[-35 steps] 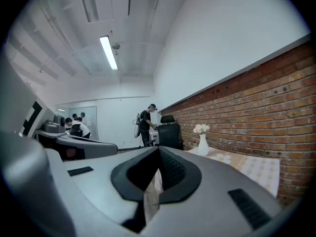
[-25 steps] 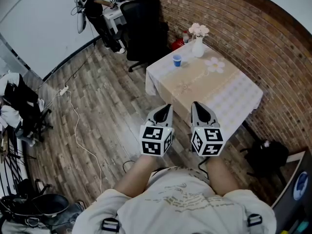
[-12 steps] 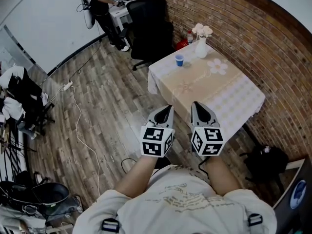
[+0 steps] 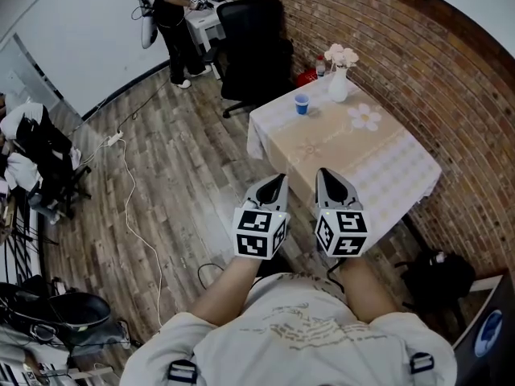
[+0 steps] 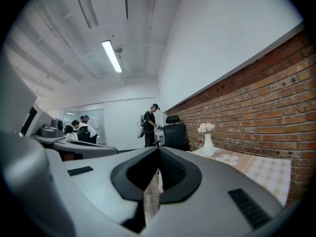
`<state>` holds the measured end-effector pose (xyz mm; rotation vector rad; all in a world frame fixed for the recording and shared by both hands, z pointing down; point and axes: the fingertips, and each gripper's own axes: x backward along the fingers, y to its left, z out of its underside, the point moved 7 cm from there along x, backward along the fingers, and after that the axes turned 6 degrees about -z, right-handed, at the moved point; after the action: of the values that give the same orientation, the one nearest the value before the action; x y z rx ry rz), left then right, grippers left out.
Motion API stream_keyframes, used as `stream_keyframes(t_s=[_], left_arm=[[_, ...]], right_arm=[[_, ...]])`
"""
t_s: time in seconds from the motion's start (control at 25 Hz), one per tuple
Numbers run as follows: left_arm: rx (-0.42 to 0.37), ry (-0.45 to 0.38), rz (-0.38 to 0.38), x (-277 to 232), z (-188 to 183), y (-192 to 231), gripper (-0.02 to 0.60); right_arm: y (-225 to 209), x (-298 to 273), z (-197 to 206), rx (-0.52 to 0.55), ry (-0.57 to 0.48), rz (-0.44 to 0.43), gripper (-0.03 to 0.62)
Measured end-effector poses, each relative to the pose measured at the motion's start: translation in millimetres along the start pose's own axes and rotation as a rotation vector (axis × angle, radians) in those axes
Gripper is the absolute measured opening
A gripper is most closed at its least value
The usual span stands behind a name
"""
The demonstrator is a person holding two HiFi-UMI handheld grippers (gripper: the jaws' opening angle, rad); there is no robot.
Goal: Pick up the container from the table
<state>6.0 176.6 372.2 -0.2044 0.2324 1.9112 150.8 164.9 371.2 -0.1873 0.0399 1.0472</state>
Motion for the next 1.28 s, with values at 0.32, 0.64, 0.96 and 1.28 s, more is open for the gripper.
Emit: stream_keyframes(t_s=[0.32, 0.64, 0.96, 1.28], left_arm=[[0.011, -0.01, -0.005, -19.5, -1.1, 18.3, 0.002], [0.024, -0.006, 0.011, -51.7, -1.7, 42.9, 0.002], [0.032, 0.023, 0.03, -106.8, -8.0, 80.7, 0.002], [0.035, 0.042, 0.049, -163.8, -29.0, 130.9, 0.002]], right_arm=[[-1.7, -26.5, 1.8, 0.022, 0.007, -0.011, 0.002], [-9.0, -63.8, 6.0, 0.028, 0.026, 0.002, 0.002], [-24.8, -123.9, 6.7, 0.011, 0.046, 0.021, 0.002], [-36.5, -196.4, -6.6, 0.006, 0.06, 0.044, 0.002]])
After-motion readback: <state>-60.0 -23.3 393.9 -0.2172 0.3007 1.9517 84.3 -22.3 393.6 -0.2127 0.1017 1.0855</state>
